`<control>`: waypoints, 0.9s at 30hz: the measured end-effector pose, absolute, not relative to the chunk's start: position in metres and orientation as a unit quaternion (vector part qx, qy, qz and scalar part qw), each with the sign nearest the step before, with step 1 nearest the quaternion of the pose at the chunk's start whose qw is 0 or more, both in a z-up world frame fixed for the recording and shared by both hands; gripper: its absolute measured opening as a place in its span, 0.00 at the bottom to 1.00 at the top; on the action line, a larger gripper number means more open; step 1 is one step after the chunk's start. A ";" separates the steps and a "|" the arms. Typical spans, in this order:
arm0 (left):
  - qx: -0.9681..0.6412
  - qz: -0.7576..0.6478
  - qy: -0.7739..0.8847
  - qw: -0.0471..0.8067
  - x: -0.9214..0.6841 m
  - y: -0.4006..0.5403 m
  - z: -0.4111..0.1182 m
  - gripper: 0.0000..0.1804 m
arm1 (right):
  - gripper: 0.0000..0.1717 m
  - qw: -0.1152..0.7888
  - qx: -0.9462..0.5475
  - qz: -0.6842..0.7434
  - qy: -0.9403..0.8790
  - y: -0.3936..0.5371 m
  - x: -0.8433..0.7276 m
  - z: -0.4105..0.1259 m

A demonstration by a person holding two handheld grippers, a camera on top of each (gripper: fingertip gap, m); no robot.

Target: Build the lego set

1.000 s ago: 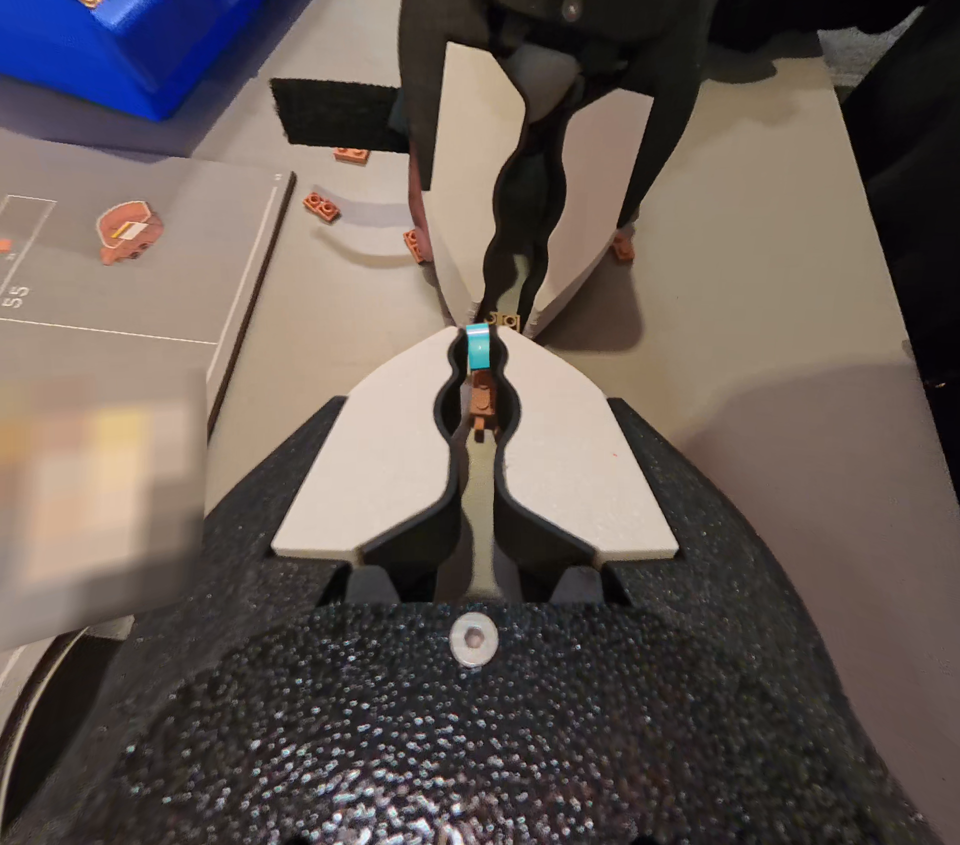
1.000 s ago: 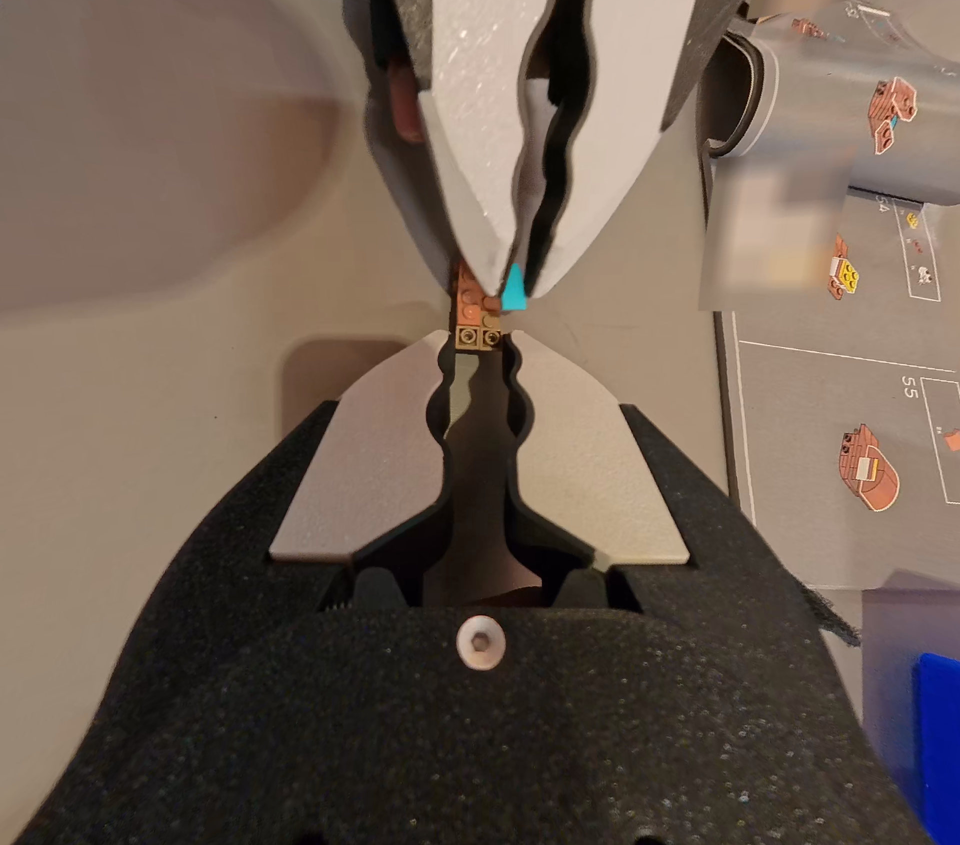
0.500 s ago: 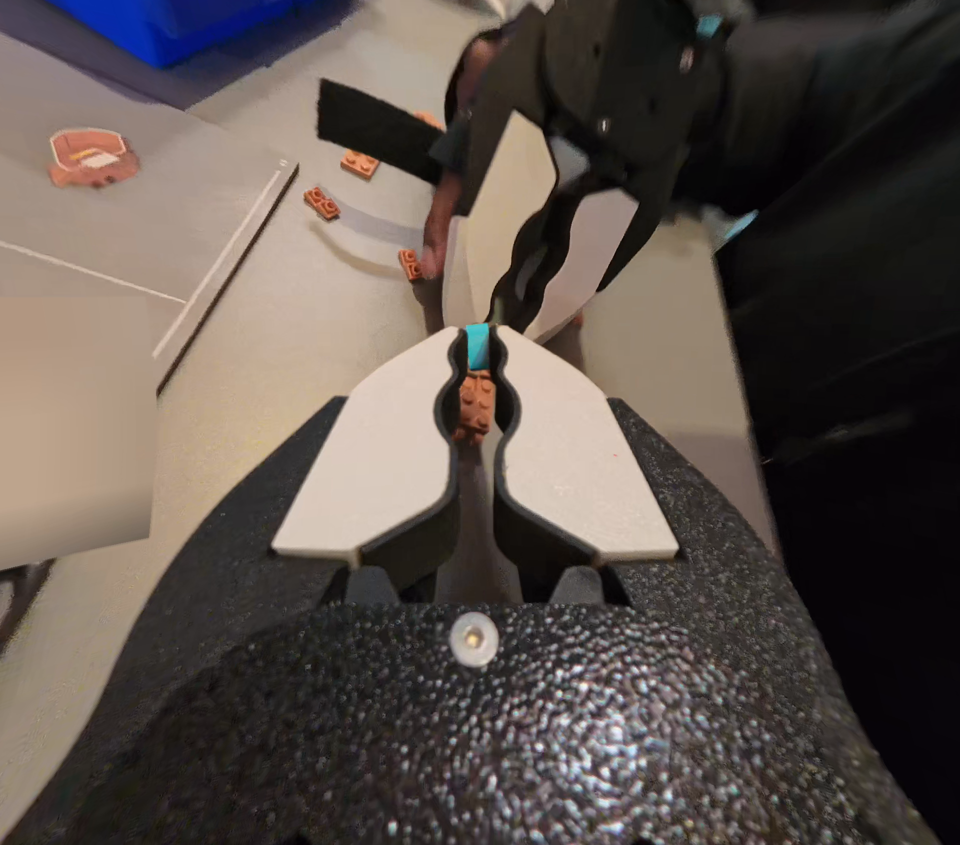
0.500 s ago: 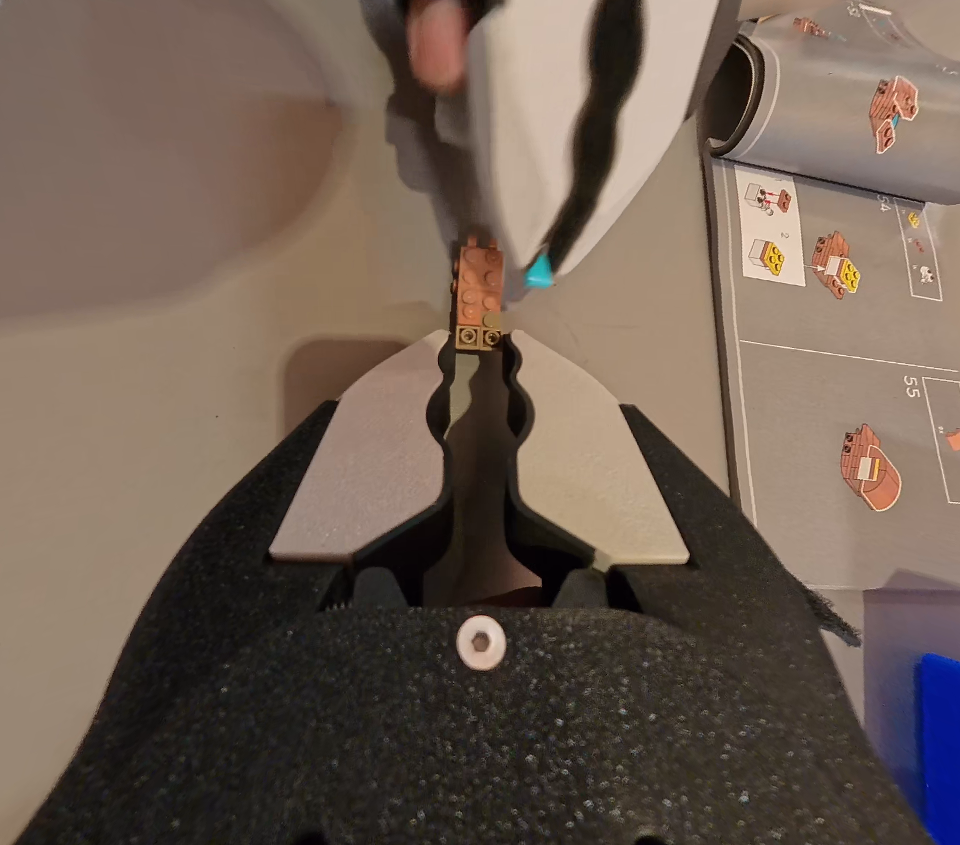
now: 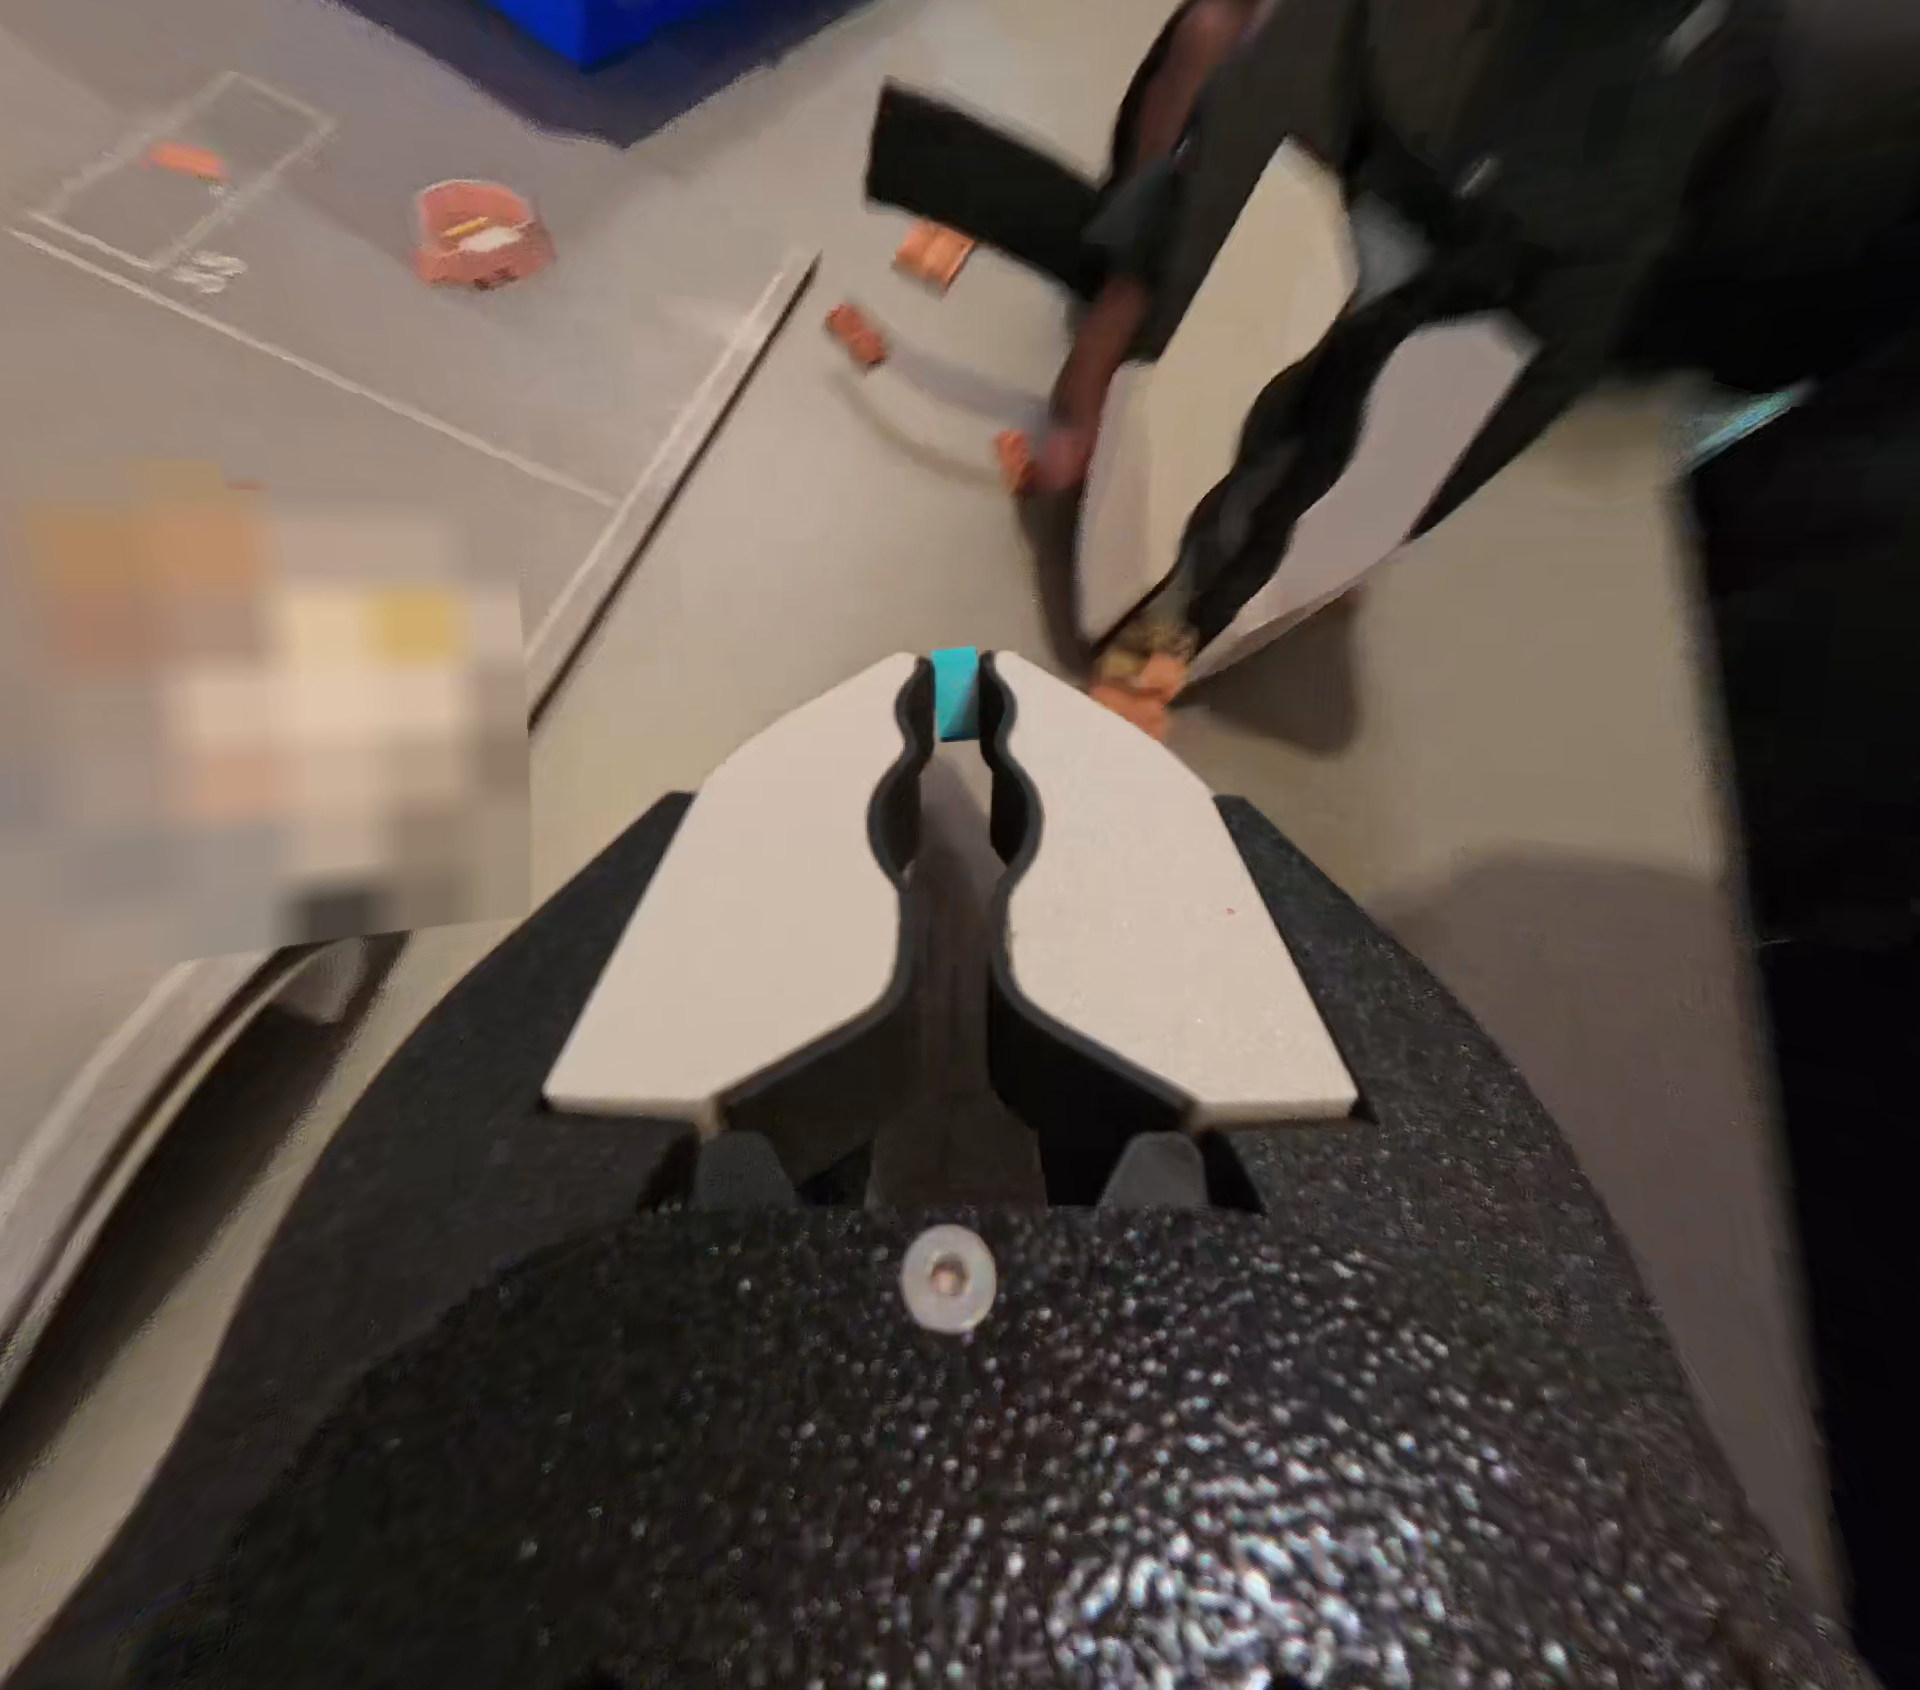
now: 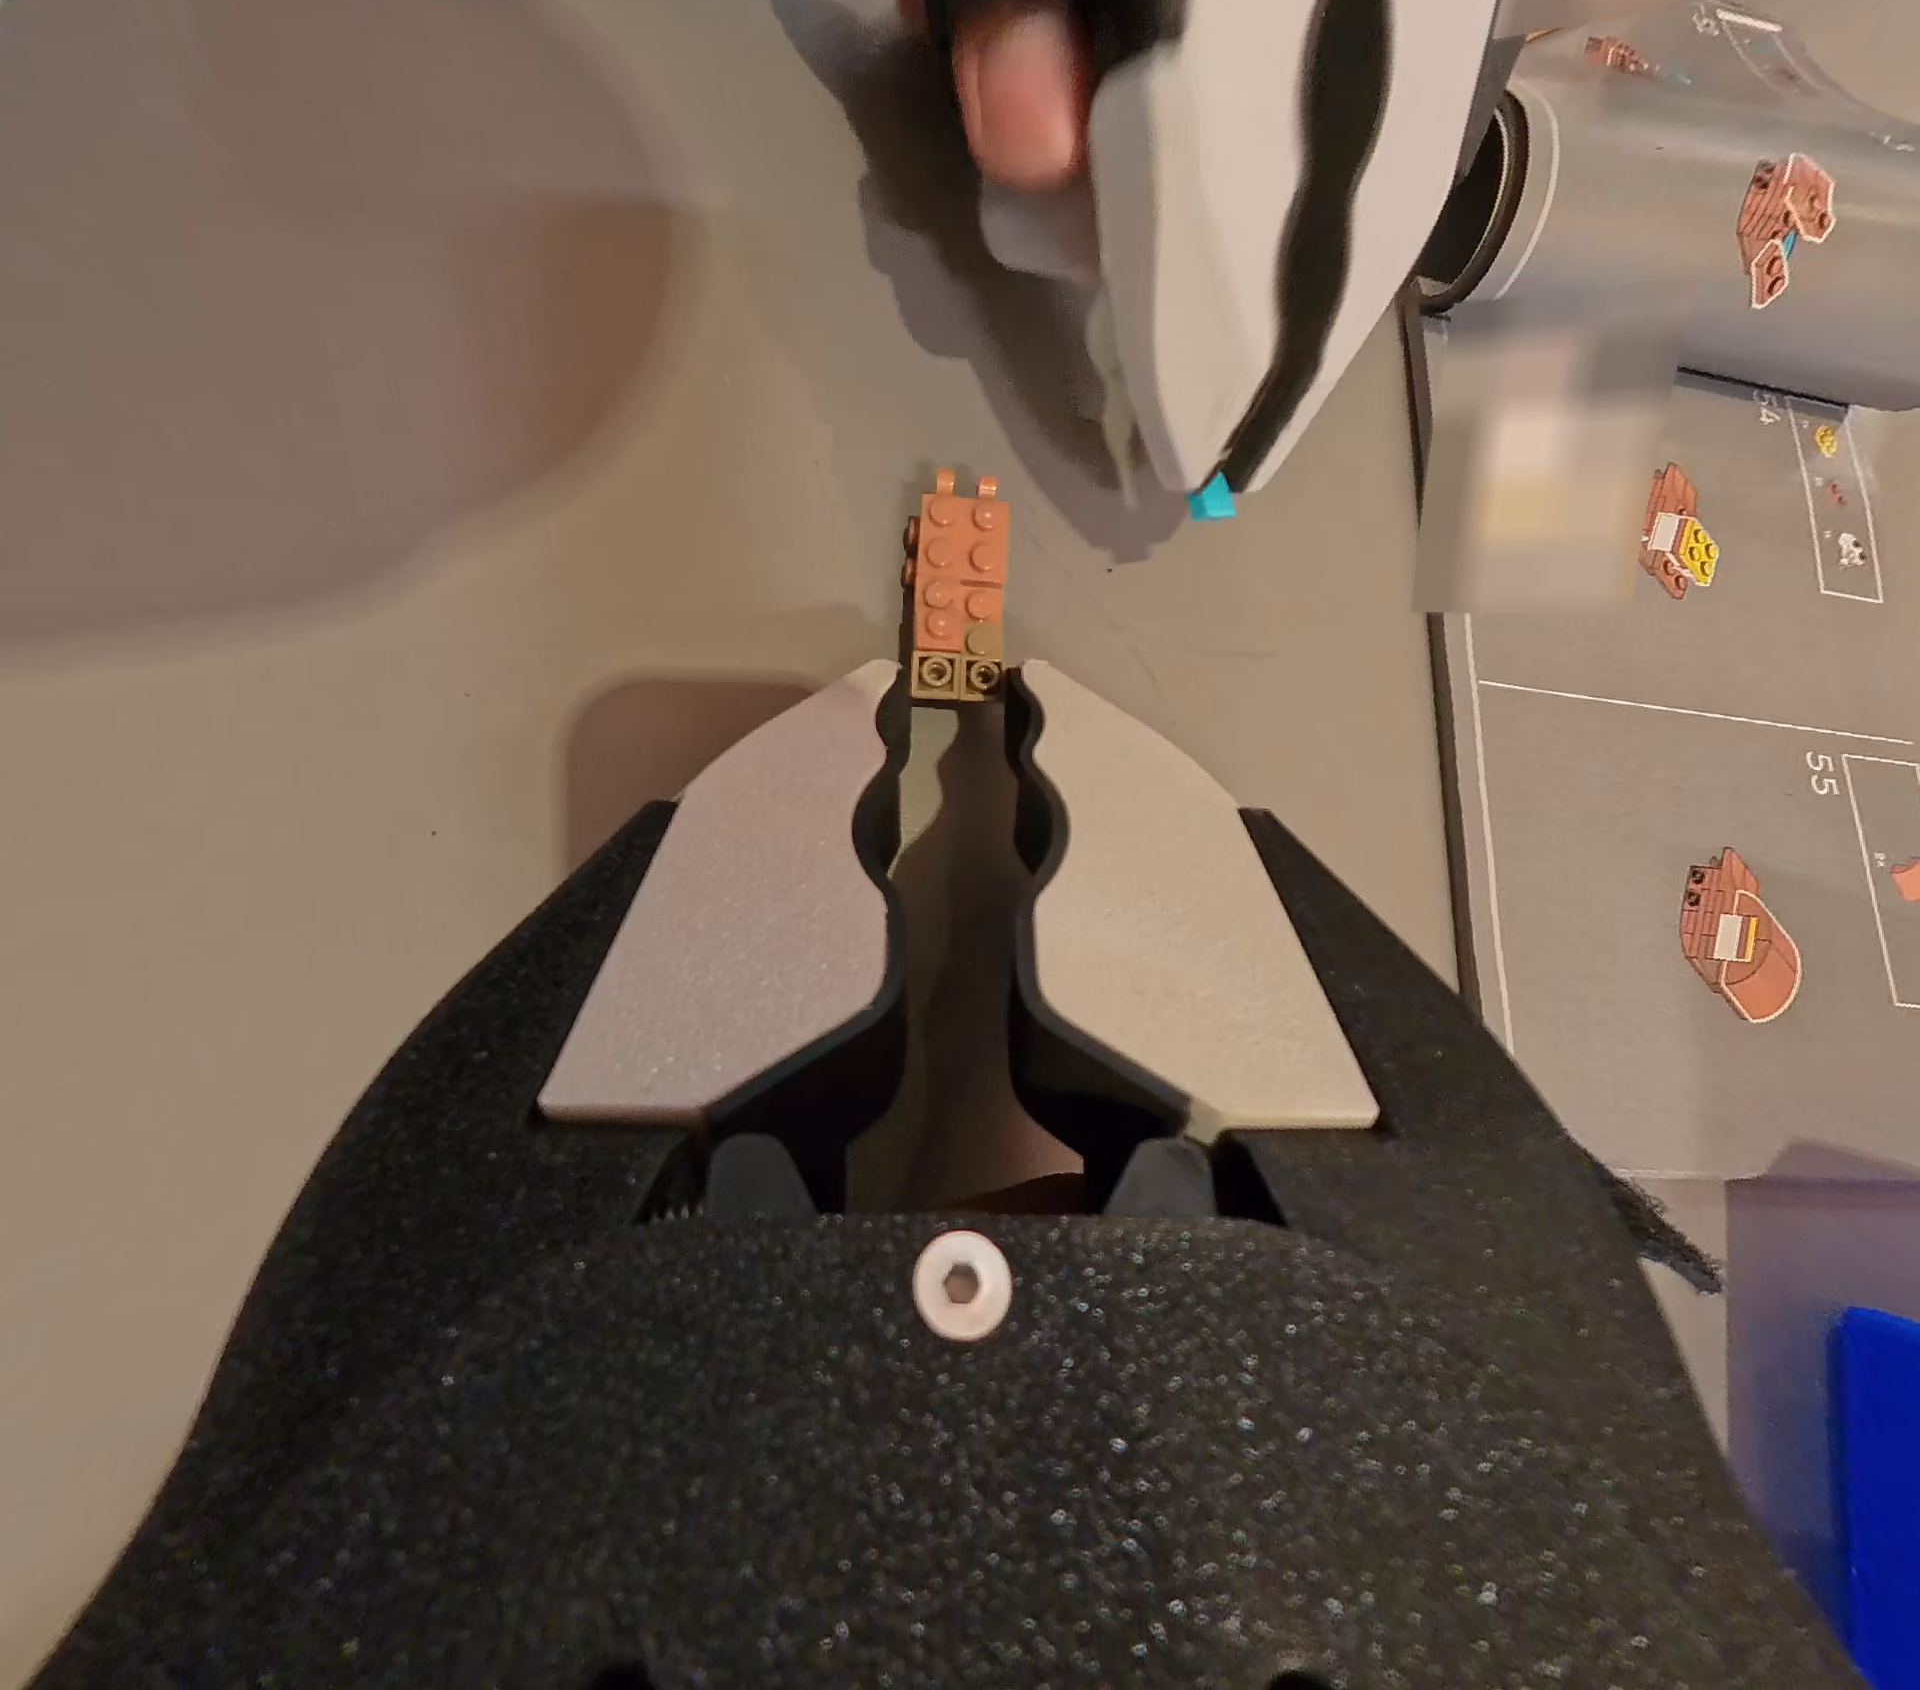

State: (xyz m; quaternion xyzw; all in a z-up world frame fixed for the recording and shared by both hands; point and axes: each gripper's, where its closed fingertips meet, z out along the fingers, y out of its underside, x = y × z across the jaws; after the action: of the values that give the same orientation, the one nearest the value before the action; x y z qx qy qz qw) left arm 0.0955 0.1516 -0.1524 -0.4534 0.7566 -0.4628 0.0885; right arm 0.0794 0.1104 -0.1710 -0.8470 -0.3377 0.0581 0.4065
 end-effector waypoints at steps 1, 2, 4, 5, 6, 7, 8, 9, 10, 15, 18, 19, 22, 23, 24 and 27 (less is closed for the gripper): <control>-0.446 -0.425 0.780 0.114 0.095 0.156 -0.160 0.04 | 0.10 0.407 -0.847 0.058 -0.338 0.110 0.079 -0.171; -0.440 -0.396 0.796 0.126 0.094 0.158 -0.167 0.04 | 0.10 0.406 -0.847 0.058 -0.338 0.110 0.079 -0.171; -0.431 -0.369 0.814 0.124 0.090 0.156 -0.176 0.04 | 0.10 0.407 -0.847 0.058 -0.338 0.110 0.079 -0.171; -0.427 -0.362 0.820 0.123 0.089 0.155 -0.177 0.05 | 0.10 0.407 -0.847 0.057 -0.338 0.110 0.079 -0.171; -0.422 -0.361 0.822 0.126 0.089 0.154 -0.177 0.05 | 0.10 0.407 -0.847 0.057 -0.338 0.110 0.079 -0.171; -0.420 -0.361 0.823 0.125 0.088 0.153 -0.177 0.06 | 0.10 0.407 -0.847 0.057 -0.338 0.110 0.079 -0.171; -0.418 -0.362 0.824 0.124 0.088 0.153 -0.177 0.06 | 0.10 0.407 -0.847 0.057 -0.338 0.110 0.079 -0.171; -0.415 -0.366 0.824 0.123 0.087 0.152 -0.176 0.07 | 0.10 0.407 -0.847 0.057 -0.338 0.110 0.079 -0.171; -0.413 -0.371 0.822 0.124 0.087 0.152 -0.175 0.08 | 0.10 0.407 -0.847 0.057 -0.338 0.110 0.079 -0.171; -0.359 -0.409 0.823 0.164 0.084 0.150 -0.156 0.13 | 0.10 0.407 -0.847 0.058 -0.337 0.110 0.079 -0.171; -0.293 -0.414 0.845 0.168 0.073 0.135 -0.153 0.14 | 0.10 0.407 -0.847 0.058 -0.338 0.110 0.079 -0.171; -0.284 -0.406 0.852 0.169 0.071 0.132 -0.156 0.15 | 0.10 0.407 -0.847 0.058 -0.338 0.110 0.079 -0.171; -0.268 -0.381 0.870 0.162 0.068 0.125 -0.166 0.15 | 0.10 0.407 -0.847 0.058 -0.338 0.110 0.079 -0.171; -0.265 -0.374 0.874 0.163 0.068 0.124 -0.169 0.15 | 0.10 0.407 -0.847 0.058 -0.338 0.110 0.079 -0.171; -0.263 -0.369 0.876 0.164 0.068 0.122 -0.171 0.15 | 0.10 0.407 -0.847 0.058 -0.338 0.110 0.079 -0.171; -0.263 -0.353 0.882 0.169 0.069 0.122 -0.175 0.14 | 0.10 0.407 -0.847 0.058 -0.337 0.111 0.079 -0.171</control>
State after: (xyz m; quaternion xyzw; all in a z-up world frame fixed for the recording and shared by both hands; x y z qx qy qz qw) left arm 0.0694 0.1219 -0.1747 -0.2630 0.8817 -0.3534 0.1687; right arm 0.0793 0.1105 -0.1706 -0.8468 -0.3374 0.0579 0.4070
